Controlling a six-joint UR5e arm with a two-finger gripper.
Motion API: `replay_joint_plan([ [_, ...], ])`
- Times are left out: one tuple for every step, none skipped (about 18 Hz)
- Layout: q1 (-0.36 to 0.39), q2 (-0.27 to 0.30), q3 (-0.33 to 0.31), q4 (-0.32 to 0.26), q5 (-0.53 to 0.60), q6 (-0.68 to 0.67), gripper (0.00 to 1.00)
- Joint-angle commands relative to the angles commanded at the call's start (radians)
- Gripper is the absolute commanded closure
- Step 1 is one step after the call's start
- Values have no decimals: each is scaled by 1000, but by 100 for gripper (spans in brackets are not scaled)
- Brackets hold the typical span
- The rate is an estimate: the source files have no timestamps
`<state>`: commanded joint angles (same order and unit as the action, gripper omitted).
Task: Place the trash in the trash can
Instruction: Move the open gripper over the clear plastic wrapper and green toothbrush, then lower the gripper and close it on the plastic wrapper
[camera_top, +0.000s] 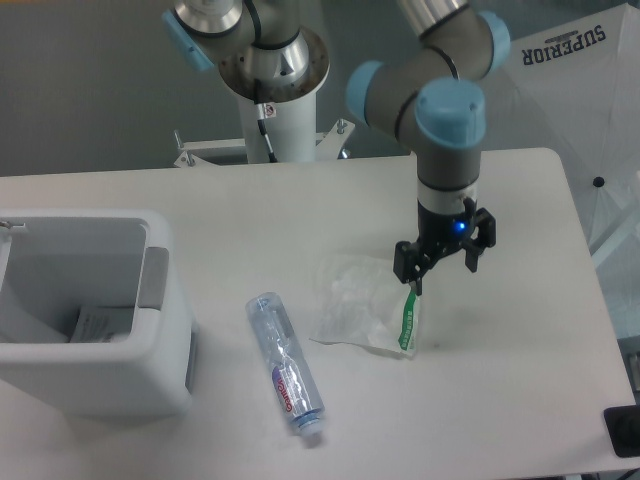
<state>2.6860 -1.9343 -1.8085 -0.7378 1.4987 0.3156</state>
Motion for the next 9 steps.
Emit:
replay_joint_plan([
  [-3,-9,-3,2,0,26,0],
  [-5,-18,-11,3,2,23,0],
  [-6,-23,-20,6,0,23,0],
  [-9,-25,-31,12,0,26,0],
  [-11,-26,-35,17,0,29,0],
  [-12,-28,-38,20,0,23,0],
  [-12,-28,-46,24,0,23,0],
  [-12,-28,-54,28,0,25,0],
  [-12,-28,-57,28,2,22,0],
])
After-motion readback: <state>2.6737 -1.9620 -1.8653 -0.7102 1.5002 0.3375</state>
